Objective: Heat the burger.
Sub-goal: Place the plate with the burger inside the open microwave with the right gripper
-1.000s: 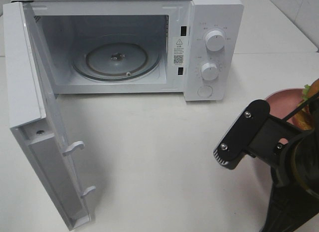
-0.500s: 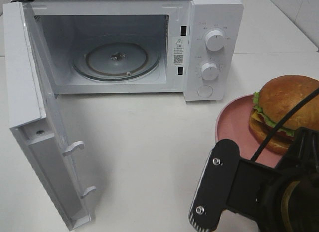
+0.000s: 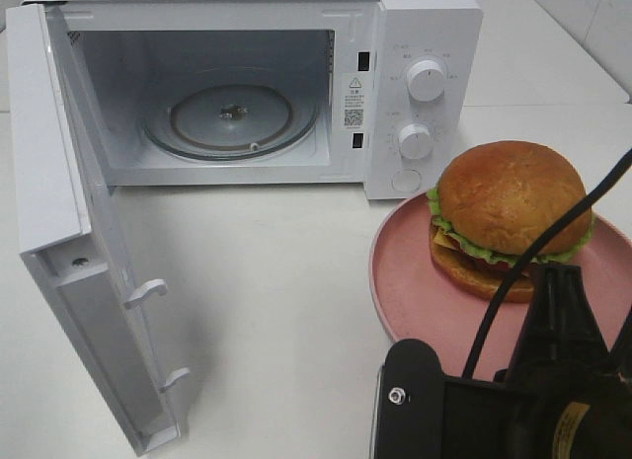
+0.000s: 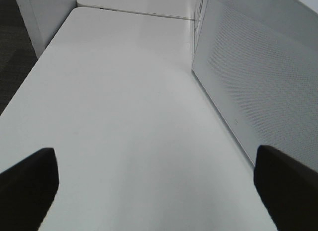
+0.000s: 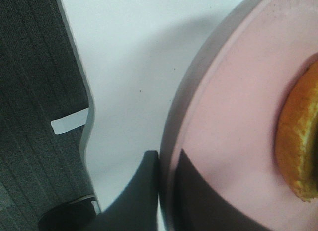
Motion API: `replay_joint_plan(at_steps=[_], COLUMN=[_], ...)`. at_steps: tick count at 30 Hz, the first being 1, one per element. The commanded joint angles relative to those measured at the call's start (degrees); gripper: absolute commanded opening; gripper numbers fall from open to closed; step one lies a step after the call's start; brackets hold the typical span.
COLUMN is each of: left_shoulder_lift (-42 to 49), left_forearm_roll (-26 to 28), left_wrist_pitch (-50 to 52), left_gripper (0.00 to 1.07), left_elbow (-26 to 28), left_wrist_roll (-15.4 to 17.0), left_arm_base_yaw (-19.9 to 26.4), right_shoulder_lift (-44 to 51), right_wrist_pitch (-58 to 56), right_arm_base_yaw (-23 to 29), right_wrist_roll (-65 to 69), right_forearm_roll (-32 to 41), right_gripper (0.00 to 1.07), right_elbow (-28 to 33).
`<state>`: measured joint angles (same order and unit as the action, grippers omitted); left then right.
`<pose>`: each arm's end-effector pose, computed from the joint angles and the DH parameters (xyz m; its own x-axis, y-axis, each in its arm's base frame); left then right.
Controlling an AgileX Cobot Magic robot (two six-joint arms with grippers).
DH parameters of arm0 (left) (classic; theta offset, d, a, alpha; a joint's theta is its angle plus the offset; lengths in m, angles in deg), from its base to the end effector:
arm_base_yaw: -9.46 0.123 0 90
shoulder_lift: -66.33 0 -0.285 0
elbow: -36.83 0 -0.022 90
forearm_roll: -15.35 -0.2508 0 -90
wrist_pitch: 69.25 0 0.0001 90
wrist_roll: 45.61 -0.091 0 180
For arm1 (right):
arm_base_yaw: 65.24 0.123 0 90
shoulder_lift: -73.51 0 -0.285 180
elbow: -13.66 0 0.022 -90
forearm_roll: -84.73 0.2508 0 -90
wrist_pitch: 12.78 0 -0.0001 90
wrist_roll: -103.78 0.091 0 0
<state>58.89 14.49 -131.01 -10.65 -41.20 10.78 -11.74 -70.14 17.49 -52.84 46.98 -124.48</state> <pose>-0.0088 0.0010 0.2811 -0.4453 -0.0801 -0.8918 -0.0661 0.9962 -0.0565 0.0709 0.1847 0.1953 -0.1370 -0.9898 -0.0396 -0.8462 0.1377 -0.5148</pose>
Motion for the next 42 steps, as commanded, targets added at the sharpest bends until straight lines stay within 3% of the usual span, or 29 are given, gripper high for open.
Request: replay_joint_plan(at_steps=[1, 7, 19, 35, 42], left_shoulder_lift=[0.9, 0.9, 0.9, 0.9, 0.9], left_forearm_roll=[0.1, 0.1, 0.1, 0.1, 0.1], left_wrist_pitch=[0.6, 0.6, 0.6, 0.6, 0.6], left_gripper=[1.0, 1.0, 1.0, 1.0, 1.0], left_elbow=[-0.1, -0.1, -0.1, -0.1, -0.1], left_wrist_roll=[0.1, 0.1, 0.1, 0.1, 0.1], left_arm_base_yaw=[-0.1, -0.1, -0.1, -0.1, -0.1], right_shoulder_lift=[0.3, 0.3, 0.3, 0.4, 0.4], right_wrist_pitch=[-0.1, 5.2, 12.0, 23.1, 28.0], right_arm_base_yaw=[0.1, 0.1, -1.3, -16.8, -23.3], right_wrist_roll=[-2.6, -11.1, -15.2, -35.2, -47.9], right_forearm_roll=[-5.8, -8.0, -8.4, -7.5, -1.0], right_gripper=[0.0, 0.0, 0.0, 0.0, 0.0], right_elbow=[0.1, 0.1, 0.1, 0.0, -3.0])
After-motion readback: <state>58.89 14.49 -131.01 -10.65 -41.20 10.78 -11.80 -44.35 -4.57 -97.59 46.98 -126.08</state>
